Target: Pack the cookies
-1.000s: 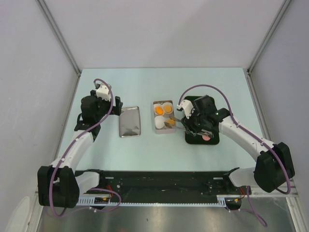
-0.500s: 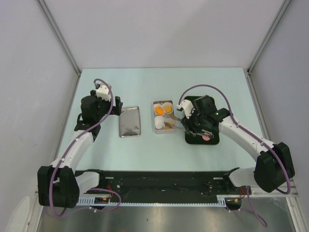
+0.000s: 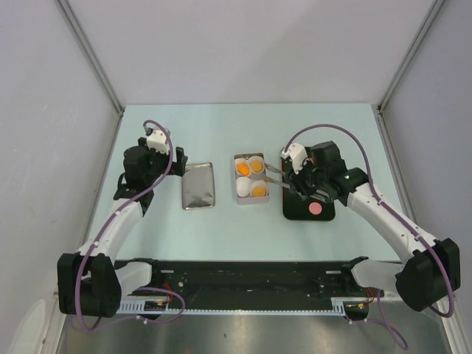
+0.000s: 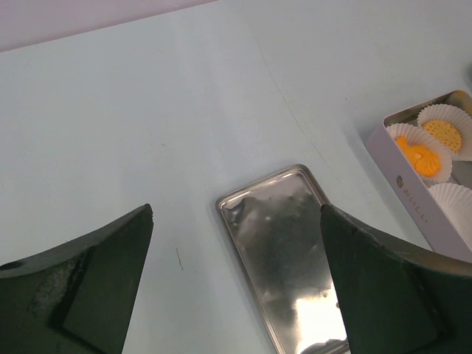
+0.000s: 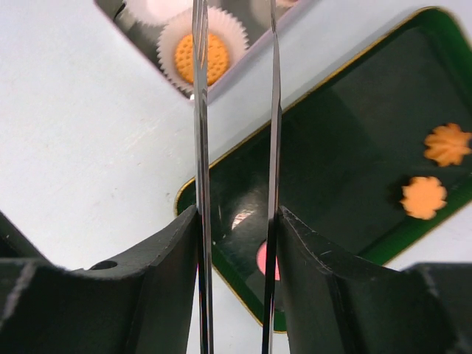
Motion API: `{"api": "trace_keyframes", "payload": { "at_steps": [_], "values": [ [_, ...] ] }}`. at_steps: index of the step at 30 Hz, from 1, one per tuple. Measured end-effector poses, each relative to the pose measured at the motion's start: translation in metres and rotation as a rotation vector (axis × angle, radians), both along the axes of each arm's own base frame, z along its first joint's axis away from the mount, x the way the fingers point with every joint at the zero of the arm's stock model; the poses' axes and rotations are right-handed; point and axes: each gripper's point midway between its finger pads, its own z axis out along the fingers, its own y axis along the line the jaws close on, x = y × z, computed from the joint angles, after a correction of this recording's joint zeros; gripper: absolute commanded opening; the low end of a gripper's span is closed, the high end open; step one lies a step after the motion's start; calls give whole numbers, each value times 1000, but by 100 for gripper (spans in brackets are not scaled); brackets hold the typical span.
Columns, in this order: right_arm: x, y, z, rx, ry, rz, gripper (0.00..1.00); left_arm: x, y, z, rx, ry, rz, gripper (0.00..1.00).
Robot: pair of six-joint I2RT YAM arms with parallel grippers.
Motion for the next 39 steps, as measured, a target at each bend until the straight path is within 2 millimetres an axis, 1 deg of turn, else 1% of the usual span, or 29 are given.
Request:
{"api": "trace_keyframes", "payload": {
  "at_steps": [3, 5, 7, 10, 13, 17, 24, 29, 39],
  "values": [
    [6, -11, 11, 20, -35, -39, 47, 0, 0, 0, 0, 0, 0, 100],
    [11, -23, 18, 30, -54, -80, 47, 0, 0, 0, 0, 0, 0, 100],
    [16, -36, 21, 37, -61, -121, 48, 0, 0, 0, 0, 0, 0, 100],
    [24, -60, 21, 37, -55, -193, 48, 0, 0, 0, 0, 0, 0, 100],
    [29, -89, 18, 22, -44, -267, 49, 0, 0, 0, 0, 0, -1, 100],
    [32, -118, 11, 10, -18, -332, 51, 0, 0, 0, 0, 0, -1, 100],
    [36, -156, -11, 0, 55, -399, 52, 0, 0, 0, 0, 0, -1, 100],
    [33, -171, -26, 4, 111, -414, 52, 0, 0, 0, 0, 0, -1, 100],
    [31, -177, -40, 5, 158, -398, 52, 0, 0, 0, 0, 0, -1, 100]
  ]
}}
